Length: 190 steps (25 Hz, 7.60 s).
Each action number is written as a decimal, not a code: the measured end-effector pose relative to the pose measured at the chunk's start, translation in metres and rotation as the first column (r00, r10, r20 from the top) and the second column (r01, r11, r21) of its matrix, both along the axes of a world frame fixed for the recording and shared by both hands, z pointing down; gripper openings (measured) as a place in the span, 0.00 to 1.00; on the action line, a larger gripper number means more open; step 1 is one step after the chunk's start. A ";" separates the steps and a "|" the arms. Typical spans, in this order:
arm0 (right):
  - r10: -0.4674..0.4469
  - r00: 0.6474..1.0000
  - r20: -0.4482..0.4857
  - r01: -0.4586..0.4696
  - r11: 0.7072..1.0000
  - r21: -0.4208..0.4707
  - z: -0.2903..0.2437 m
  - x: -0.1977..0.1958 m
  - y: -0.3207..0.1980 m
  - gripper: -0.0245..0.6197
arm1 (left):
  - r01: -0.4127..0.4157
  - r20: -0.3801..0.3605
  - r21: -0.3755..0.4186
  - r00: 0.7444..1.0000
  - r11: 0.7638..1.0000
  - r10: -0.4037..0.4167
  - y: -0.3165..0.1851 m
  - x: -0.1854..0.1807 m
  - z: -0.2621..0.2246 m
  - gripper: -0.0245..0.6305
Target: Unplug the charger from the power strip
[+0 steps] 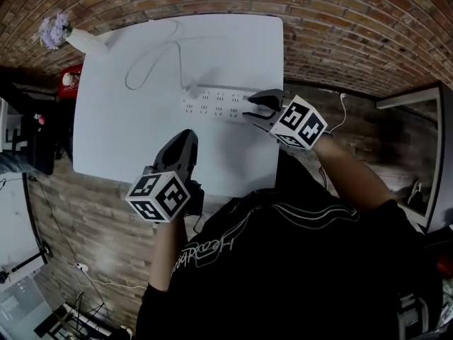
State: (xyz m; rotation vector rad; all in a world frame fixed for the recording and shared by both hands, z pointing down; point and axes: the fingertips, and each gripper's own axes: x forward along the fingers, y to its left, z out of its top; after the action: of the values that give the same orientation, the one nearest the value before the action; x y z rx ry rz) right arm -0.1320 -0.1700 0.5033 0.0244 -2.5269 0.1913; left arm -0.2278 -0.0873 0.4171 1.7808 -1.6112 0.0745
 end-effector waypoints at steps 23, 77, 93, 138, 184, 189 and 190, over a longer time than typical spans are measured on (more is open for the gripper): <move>-0.039 0.998 0.044 0.035 0.996 0.085 0.022 -0.012 -0.011 0.26 | 0.067 0.273 -0.010 0.960 0.998 -0.062 -0.083 -0.060 0.067 0.41; 0.063 0.993 0.096 -0.072 0.994 0.087 0.021 -0.013 -0.018 0.23 | 0.043 0.380 -0.094 0.925 0.995 -0.004 -0.109 -0.059 0.098 0.24; 0.078 0.990 0.119 -0.089 0.992 0.090 0.020 -0.014 -0.019 0.23 | 0.037 0.300 -0.089 0.954 0.995 -0.009 -0.107 -0.060 0.097 0.24; 0.095 0.988 0.119 -0.107 0.989 0.104 0.021 -0.012 -0.019 0.22 | 0.057 0.398 -0.057 0.917 0.997 -0.030 -0.103 -0.055 0.093 0.24; 0.114 0.986 0.122 -0.127 0.986 0.109 0.020 -0.015 -0.021 0.22 | 0.047 0.457 -0.017 0.889 0.999 -0.034 -0.099 -0.054 0.084 0.24; 0.110 0.987 0.120 -0.122 0.987 0.105 0.020 -0.015 -0.022 0.22 | 0.066 0.378 -0.018 0.924 0.998 -0.054 -0.099 -0.058 0.084 0.24; 0.110 0.987 0.120 -0.122 0.987 0.103 0.020 -0.015 -0.022 0.22 | 0.069 0.345 -0.019 0.937 0.997 -0.059 -0.100 -0.059 0.085 0.24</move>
State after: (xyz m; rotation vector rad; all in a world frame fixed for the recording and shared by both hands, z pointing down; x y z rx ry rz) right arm -0.1473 -0.1925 0.5228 0.2109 -2.6499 0.1018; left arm -0.2867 -0.1870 0.5017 1.7607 -1.8998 0.3989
